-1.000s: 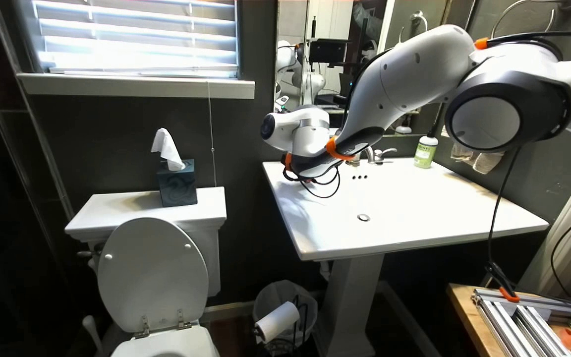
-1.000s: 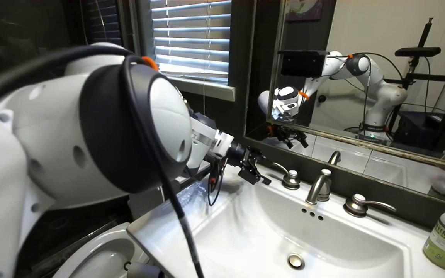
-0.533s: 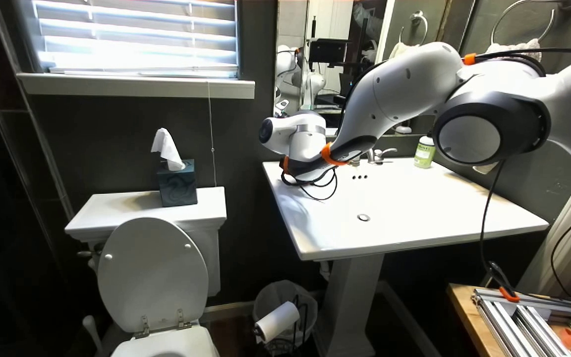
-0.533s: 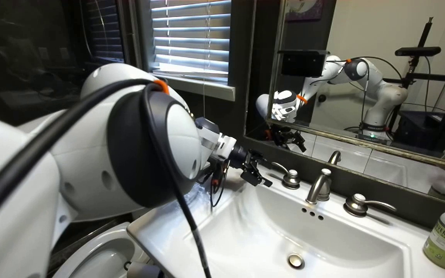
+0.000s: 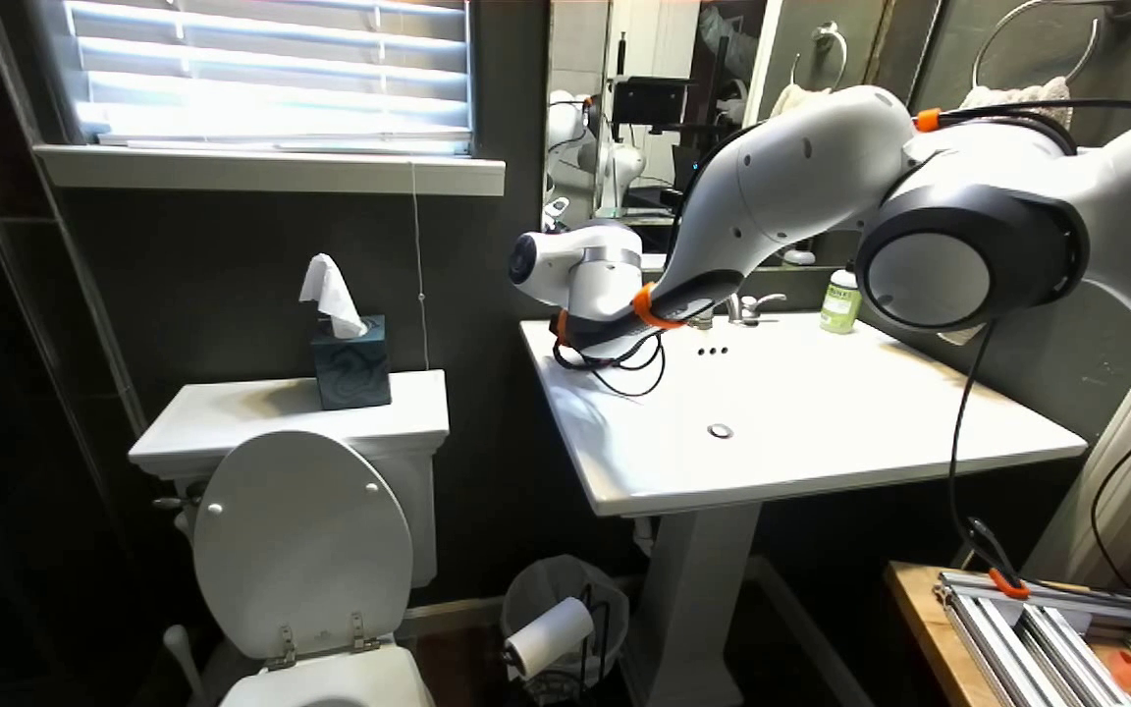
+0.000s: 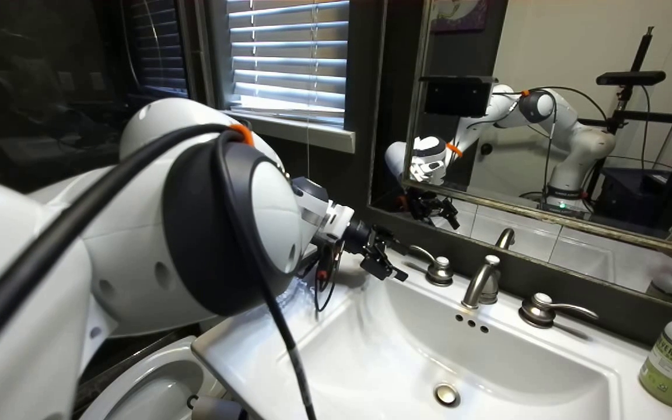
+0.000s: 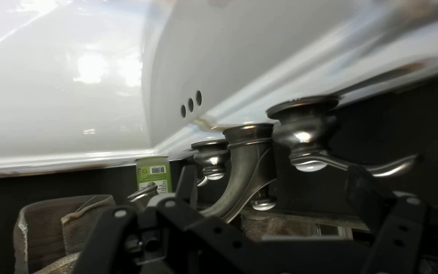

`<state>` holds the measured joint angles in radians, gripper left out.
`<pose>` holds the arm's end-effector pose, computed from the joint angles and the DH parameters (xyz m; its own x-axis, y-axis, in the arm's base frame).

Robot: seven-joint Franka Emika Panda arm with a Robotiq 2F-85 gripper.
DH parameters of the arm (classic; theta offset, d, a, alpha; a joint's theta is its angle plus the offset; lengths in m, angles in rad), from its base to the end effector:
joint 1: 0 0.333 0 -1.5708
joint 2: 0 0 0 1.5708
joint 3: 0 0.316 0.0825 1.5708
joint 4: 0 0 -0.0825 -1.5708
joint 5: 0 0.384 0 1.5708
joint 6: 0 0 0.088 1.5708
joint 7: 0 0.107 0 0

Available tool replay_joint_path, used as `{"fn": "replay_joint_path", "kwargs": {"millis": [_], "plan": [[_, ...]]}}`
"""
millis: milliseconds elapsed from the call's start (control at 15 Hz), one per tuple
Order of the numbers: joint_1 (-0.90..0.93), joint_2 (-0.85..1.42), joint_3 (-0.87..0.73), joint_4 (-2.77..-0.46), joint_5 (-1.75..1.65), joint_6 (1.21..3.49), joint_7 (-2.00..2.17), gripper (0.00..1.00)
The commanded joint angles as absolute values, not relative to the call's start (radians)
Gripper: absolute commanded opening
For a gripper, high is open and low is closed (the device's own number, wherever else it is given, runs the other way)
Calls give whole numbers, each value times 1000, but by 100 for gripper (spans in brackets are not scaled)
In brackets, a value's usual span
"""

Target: Push the handle on the left tap to the right

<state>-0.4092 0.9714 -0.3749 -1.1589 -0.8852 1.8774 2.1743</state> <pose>0.5595 -0.5122 0.2550 -0.4007 -0.2071 0.8925 -0.7201 0.6734 -0.1671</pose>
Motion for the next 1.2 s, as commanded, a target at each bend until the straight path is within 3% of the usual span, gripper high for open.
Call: {"fn": "replay_joint_path", "kwargs": {"millis": [0,1133], "plan": [[-423,997,-380,-1112,-904,1911,2140,100],[-485,1130,-396,-908,-897,1992,1993,100]]}}
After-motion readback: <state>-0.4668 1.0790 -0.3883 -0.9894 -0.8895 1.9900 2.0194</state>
